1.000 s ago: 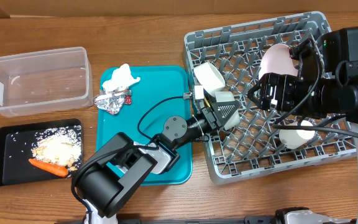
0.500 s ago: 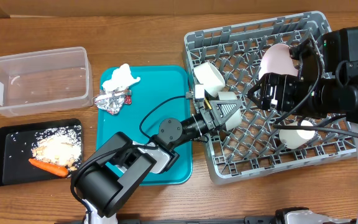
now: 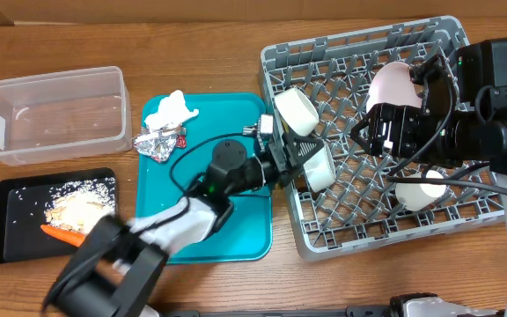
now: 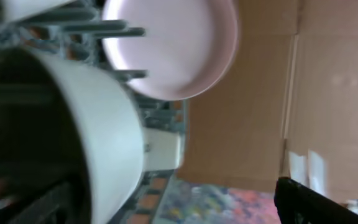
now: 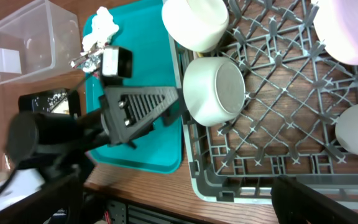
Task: Sort waste into correct bins and load items into the dishwasher rack
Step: 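Lower the bowl into the rack beside the first bowl and release, then move the left gripper left to the tissue and foil on the teal tray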
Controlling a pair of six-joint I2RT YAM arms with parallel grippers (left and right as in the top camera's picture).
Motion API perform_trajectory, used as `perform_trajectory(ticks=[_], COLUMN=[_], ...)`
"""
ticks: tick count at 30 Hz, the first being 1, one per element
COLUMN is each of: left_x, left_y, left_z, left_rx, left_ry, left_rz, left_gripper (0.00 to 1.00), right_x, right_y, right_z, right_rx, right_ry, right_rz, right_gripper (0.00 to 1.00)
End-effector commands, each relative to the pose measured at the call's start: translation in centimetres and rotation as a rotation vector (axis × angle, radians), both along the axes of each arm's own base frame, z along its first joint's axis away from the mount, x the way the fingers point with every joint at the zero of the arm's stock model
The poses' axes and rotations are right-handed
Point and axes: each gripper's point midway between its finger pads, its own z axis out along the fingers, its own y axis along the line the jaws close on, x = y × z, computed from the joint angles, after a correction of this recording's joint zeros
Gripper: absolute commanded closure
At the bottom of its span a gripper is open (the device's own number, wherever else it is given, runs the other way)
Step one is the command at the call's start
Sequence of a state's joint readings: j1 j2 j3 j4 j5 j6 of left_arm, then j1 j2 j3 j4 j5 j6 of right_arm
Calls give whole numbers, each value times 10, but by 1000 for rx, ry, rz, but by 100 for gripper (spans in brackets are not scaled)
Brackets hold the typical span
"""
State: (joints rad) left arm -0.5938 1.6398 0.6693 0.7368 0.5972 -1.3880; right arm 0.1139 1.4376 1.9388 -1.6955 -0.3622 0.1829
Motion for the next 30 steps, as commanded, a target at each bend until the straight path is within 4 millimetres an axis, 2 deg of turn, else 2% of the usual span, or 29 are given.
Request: perform_trajectory(ticks=[1,6,9,11,13,16,21,24,30], left_x=[5,-6,-13,-17,-20,-24,-38,-46,-60], left_y=[24,77,102,119,137,163,206,220,262], left_z=[11,-22,-23,-16,-5,22,80,113,147], left_rx=[149,417,511,559,618,728,951,1058,1250], left_ry=[-160,-67,-81,-107,-144,-237,-355,-434,-437], left_rz=[56,130,146,166,198,237,281,251,328], left_gripper=[0,0,0,0,0,0,0,0,0], right_x=[0,0,0,0,0,0,0,1,2], right_y=[2,2,2,2,2,2,2,3,13], right_z=[2,2,2,2,2,2,3,3,9], right_rx=[7,7,8,8,8,8,9,12,72], right_ry=[-5,-6,-6,-6,-6,-6,-8,-14,-26], right_rz=[3,3,3,2,3,3,3,4,33], right_gripper=[0,0,0,0,0,0,0,0,0])
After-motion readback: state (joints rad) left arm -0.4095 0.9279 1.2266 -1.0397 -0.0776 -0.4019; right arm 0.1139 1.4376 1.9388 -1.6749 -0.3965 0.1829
